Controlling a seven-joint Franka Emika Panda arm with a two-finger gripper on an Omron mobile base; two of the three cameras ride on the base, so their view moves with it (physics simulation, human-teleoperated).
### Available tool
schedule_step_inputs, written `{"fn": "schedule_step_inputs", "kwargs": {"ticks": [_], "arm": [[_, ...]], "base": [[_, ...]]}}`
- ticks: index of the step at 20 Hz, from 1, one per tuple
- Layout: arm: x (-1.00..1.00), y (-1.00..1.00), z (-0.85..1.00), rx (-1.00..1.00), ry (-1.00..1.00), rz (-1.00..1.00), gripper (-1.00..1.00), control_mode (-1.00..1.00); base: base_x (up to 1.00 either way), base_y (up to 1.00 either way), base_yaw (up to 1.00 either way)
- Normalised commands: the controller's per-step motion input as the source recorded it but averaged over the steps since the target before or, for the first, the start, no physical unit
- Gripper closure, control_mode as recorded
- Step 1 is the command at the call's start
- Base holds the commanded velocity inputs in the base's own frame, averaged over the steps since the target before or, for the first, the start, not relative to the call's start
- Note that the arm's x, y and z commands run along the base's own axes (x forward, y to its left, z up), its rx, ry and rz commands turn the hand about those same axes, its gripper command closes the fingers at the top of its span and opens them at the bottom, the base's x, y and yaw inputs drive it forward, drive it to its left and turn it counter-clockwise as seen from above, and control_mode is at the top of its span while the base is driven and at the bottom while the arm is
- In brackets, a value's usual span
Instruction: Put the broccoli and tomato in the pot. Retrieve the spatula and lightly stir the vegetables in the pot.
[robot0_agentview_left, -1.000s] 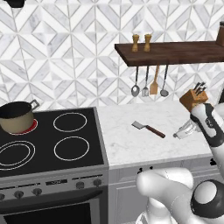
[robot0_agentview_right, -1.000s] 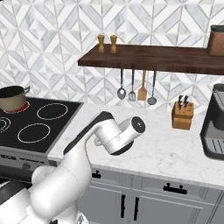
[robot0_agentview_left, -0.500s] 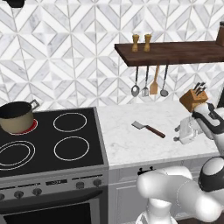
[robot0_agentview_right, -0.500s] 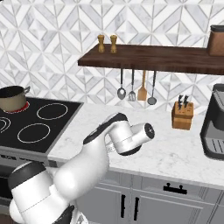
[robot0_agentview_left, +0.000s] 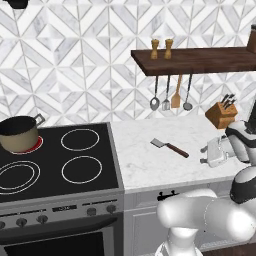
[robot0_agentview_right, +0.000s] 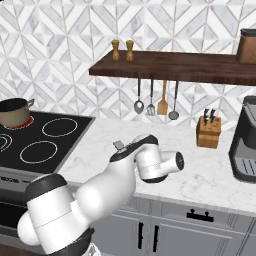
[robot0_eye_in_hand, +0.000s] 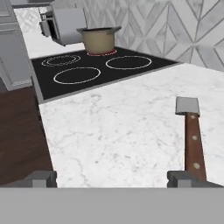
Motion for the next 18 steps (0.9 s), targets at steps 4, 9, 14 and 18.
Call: {"fn": "schedule_step_inputs", "kwargs": {"ticks": [4,9,14,18], "arm": [[0.00,0.21,-0.23,0.12,0.00,-0.15,-1.00,-1.00],[0.11,0.21,-0.14,0.01,0.00,-0.11,-1.00,-1.00],[0.53,0.00,-0.15,0.00,0.00,-0.01,-1.00,-1.00],[0.53,-0.07,-0.27,-0.03,-0.01,0.00,-1.00,-1.00]], "base": [[0.00,0.00,0.00],[0.00,0.00,0.00],[0.00,0.00,0.00],[0.00,0.00,0.00]]}}
